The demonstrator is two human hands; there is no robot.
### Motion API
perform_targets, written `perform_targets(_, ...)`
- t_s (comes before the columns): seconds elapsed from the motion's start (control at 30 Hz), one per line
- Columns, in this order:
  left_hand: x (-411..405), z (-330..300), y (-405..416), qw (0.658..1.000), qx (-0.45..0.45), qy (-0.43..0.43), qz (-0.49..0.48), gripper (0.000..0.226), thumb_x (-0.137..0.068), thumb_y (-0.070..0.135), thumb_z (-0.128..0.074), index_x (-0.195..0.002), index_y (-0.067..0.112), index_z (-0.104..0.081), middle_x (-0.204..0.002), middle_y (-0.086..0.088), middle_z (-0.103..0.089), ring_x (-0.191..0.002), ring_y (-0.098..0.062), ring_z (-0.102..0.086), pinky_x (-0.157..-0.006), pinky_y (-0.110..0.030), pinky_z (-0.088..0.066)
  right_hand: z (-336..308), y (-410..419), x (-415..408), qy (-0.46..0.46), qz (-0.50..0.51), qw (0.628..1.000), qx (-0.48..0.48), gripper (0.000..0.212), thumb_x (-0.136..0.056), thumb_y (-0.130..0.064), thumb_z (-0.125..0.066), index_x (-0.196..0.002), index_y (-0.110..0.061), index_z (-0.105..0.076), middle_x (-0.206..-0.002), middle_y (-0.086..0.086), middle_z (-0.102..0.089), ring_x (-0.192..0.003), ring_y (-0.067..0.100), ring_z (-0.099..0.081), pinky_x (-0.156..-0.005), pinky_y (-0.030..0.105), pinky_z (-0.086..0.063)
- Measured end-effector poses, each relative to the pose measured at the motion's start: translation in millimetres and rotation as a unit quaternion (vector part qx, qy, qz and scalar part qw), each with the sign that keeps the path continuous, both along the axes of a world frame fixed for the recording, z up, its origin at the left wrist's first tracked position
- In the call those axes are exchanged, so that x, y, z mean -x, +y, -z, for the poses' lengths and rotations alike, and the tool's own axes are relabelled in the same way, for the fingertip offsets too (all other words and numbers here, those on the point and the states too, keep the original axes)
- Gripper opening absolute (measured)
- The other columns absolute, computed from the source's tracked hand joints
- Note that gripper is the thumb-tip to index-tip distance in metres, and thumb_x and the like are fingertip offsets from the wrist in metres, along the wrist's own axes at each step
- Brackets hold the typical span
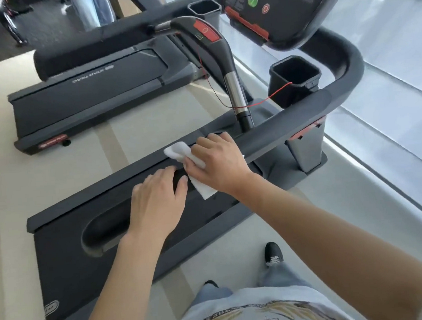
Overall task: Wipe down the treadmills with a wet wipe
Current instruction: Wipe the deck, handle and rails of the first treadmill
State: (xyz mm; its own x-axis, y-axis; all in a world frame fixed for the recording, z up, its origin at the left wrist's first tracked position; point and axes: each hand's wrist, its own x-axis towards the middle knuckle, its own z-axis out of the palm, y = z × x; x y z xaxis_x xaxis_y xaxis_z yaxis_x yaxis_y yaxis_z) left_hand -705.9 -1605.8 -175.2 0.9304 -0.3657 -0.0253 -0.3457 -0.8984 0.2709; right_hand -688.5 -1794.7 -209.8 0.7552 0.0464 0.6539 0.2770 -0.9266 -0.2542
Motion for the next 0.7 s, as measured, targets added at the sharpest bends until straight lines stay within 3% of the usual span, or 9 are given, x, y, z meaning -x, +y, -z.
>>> perform_targets(0.13, -2, 0, -12, 1.000, 0.012, 0.002, 0.007, 0.049, -0.110, 0.047, -0.037, -0.143, 0.019, -0.059, -0.137, -0.001, -0.069, -0.122, -0.026, -0.065, -0.099, -0.048, -0.047, -1, -36, 4, -0.011, 0.020, 1.000, 0.013, 0.037, -0.090, -0.032, -0.069, -0.065, -0.015, -0.048, -0.065, -0.003, -0.039, -0.062, 0.020, -0.034, -0.060, 0.040, -0.034)
perform_targets(0.3, -8, -1, -51, 1.000, 0.017, 0.002, 0.007, 0.046, -0.111, 0.045, -0.037, -0.141, 0.020, -0.060, -0.135, 0.000, -0.070, -0.119, -0.027, -0.065, -0.097, -0.046, -0.046, -6, -92, 1, -0.020, 0.030, 0.999, 0.021, 0.040, -0.091, -0.031, -0.068, -0.065, -0.018, -0.040, -0.069, -0.007, -0.030, -0.060, 0.024, -0.037, -0.058, 0.042, -0.033)
perform_targets(0.5, -16, -2, -131, 0.999, 0.044, 0.006, 0.017, 0.043, -0.111, 0.043, -0.041, -0.140, 0.019, -0.063, -0.133, 0.001, -0.071, -0.117, -0.026, -0.066, -0.093, -0.044, -0.049, -6, -171, -7, -0.026, 0.010, 0.999, 0.028, 0.041, -0.097, -0.033, -0.059, -0.067, -0.019, -0.034, -0.066, -0.003, -0.032, -0.060, 0.024, -0.035, -0.060, 0.040, -0.030)
perform_targets(0.6, -21, 1, -169, 0.996, 0.087, -0.008, 0.027, 0.038, -0.110, 0.038, -0.045, -0.137, 0.019, -0.065, -0.129, 0.004, -0.070, -0.115, -0.023, -0.066, -0.089, -0.041, -0.049, -4, -222, -11, -0.016, 0.012, 0.999, 0.037, 0.041, -0.099, -0.034, -0.056, -0.067, -0.017, -0.038, -0.066, 0.000, -0.036, -0.063, 0.024, -0.035, -0.061, 0.042, -0.033)
perform_targets(0.7, -26, 9, -205, 0.991, 0.117, -0.048, 0.034, 0.028, -0.108, 0.032, -0.050, -0.124, 0.020, -0.070, -0.116, 0.007, -0.072, -0.103, -0.020, -0.066, -0.074, -0.033, -0.046, -5, -276, -16, -0.006, 0.018, 1.000, 0.025, 0.041, -0.096, -0.028, -0.063, -0.065, -0.012, -0.043, -0.066, 0.002, -0.038, -0.064, 0.024, -0.034, -0.061, 0.044, -0.037)
